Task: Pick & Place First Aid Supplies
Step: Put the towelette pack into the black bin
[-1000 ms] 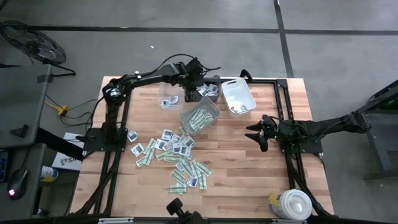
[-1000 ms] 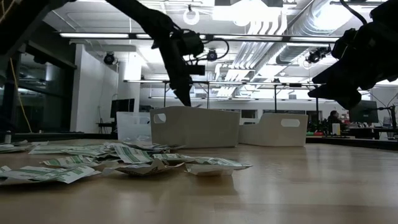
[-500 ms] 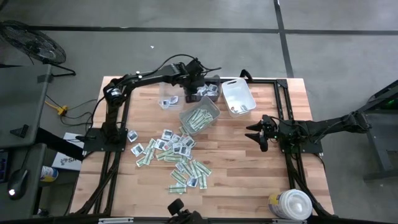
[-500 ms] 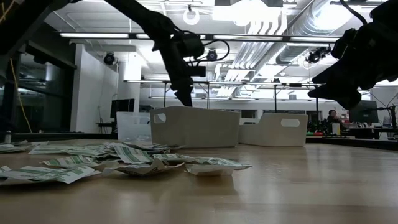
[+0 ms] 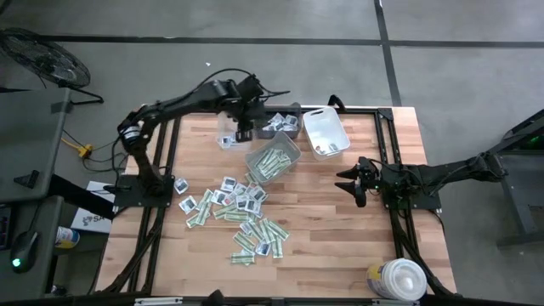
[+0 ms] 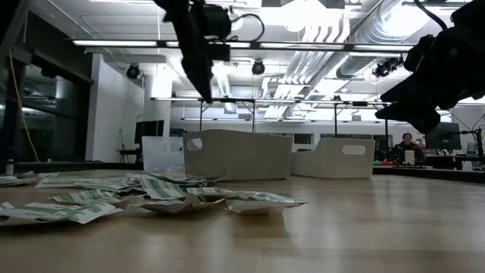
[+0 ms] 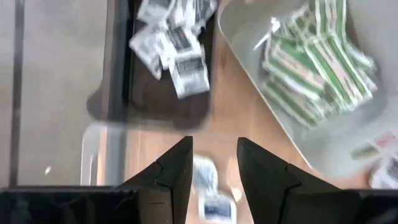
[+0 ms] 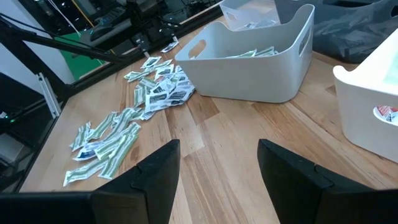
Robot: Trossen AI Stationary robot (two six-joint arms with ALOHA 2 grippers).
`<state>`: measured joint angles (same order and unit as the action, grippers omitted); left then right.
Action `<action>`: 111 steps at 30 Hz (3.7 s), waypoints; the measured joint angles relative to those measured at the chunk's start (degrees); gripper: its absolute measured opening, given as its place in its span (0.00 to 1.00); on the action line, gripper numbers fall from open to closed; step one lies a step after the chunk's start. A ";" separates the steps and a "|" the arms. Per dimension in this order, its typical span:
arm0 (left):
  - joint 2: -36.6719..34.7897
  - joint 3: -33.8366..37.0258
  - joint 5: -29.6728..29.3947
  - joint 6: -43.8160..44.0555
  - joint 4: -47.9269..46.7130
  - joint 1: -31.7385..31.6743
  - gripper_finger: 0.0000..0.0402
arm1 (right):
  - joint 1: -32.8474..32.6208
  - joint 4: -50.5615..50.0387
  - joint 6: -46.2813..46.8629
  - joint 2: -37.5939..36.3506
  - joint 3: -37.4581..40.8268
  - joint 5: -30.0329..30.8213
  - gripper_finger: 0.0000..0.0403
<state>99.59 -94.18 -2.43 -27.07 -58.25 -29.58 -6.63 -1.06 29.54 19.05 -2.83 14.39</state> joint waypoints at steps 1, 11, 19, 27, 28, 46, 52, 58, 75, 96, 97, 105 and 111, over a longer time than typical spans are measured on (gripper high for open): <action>-1.27 0.84 -1.20 0.76 -0.72 0.64 0.31 | 0.00 -0.01 0.00 -0.01 0.00 0.01 0.52; -21.35 24.88 -10.62 23.39 -3.86 12.44 0.31 | 0.02 -0.01 0.00 0.00 0.00 0.00 0.52; -28.08 33.97 -18.58 59.44 -16.62 28.70 0.31 | 0.00 0.00 -0.01 0.00 0.00 0.00 0.52; -20.94 33.99 -17.16 76.08 -24.55 37.64 0.31 | 0.02 -0.11 0.00 0.00 0.00 0.00 0.52; -19.65 33.99 -16.71 76.91 -25.07 38.08 0.31 | 0.00 0.00 0.00 0.00 0.00 0.00 0.52; 0.43 33.99 -11.53 77.92 -21.89 39.01 0.31 | 0.02 -0.04 0.00 0.07 -0.02 0.00 0.52; 2.51 37.75 -8.99 77.92 -17.14 38.99 0.31 | 0.00 -0.04 0.00 0.07 -0.02 0.00 0.52; 2.24 46.03 -2.85 78.51 -8.81 38.99 0.36 | 0.01 -0.02 0.00 0.07 -0.02 0.00 0.52; 2.80 45.20 -10.82 79.68 -15.58 38.91 0.65 | 0.02 -0.01 0.00 0.07 -0.02 0.00 0.52; 9.27 45.62 -14.73 81.88 -15.94 39.01 0.65 | 0.01 0.00 0.00 0.05 -0.02 0.00 0.52; 9.27 45.64 -14.95 82.00 -15.94 39.01 0.65 | 0.02 0.00 0.00 0.06 -0.02 0.00 0.52; 9.20 47.24 -15.46 84.63 -15.20 38.97 0.65 | 0.00 0.00 0.00 0.05 -0.02 0.00 0.52; 9.20 47.59 -14.88 84.78 -15.09 38.95 0.65 | 0.00 0.00 0.00 0.07 -0.03 0.00 0.52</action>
<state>108.79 -46.59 -17.32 57.71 -73.34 9.37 -6.63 -1.06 29.54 19.11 -2.86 14.39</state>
